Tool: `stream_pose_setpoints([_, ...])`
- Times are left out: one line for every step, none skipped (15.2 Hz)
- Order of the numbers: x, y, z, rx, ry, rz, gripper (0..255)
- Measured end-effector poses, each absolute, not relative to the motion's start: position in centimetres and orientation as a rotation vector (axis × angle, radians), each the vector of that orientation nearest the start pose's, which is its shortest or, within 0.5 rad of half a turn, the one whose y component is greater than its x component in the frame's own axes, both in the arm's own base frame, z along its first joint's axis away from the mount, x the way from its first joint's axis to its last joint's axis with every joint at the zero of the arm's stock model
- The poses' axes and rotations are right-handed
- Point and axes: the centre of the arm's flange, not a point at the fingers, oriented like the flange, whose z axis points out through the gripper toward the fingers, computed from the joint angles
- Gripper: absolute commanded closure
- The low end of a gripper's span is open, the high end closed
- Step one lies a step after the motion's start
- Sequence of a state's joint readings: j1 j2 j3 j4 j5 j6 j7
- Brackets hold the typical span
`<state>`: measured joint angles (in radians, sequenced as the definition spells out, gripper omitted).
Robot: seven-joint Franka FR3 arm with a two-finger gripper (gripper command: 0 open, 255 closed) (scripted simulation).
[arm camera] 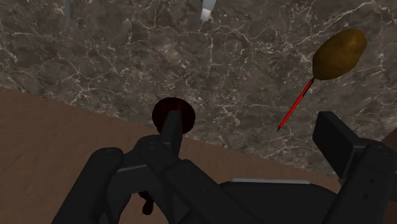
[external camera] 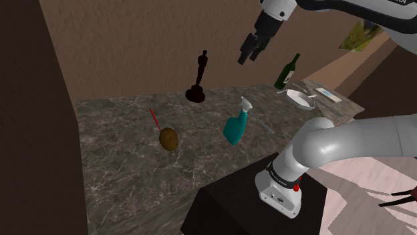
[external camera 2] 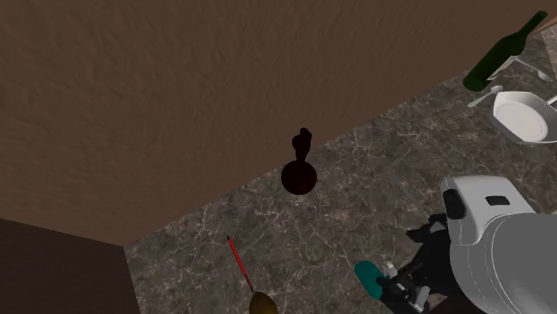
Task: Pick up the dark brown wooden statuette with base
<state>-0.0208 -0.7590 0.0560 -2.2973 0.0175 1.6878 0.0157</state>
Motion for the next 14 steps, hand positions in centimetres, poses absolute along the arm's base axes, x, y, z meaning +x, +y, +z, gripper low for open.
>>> stream_pose_setpoints([32.6,1.9,62.1,-3.151,-0.01,-0.235,0])
stream_pose_setpoints([32.9,1.4,61.7,-3.148,-0.021,-0.243,0])
stream_pose_setpoints([33.3,0.9,61.3,-3.142,-0.041,-0.256,0])
stream_pose_setpoints([34.0,0.0,60.9,-3.135,-0.062,-0.27,0])
stream_pose_setpoints([34.7,-0.7,60.3,-3.128,-0.087,-0.286,0])
stream_pose_setpoints([35.4,-1.5,59.8,-3.12,-0.112,-0.304,0])
stream_pose_setpoints([36.4,-2.4,59.2,-3.111,-0.137,-0.321,0])
stream_pose_setpoints([37.2,-3.1,58.6,-3.102,-0.163,-0.339,0])
stream_pose_setpoints([37.9,-4.2,58.1,-3.094,-0.188,-0.357,0])
stream_pose_setpoints([38.6,-5.0,57.6,-3.084,-0.214,-0.375,0])
stream_pose_setpoints([39.4,-5.8,56.8,-3.074,-0.239,-0.392,0])
stream_pose_setpoints([40.3,-6.8,56.2,-3.064,-0.264,-0.41,0])
stream_pose_setpoints([41.5,-7.5,56.0,-3.054,-0.29,-0.429,0])
stream_pose_setpoints([42.2,-8.2,55.4,-3.043,-0.315,-0.445,0])
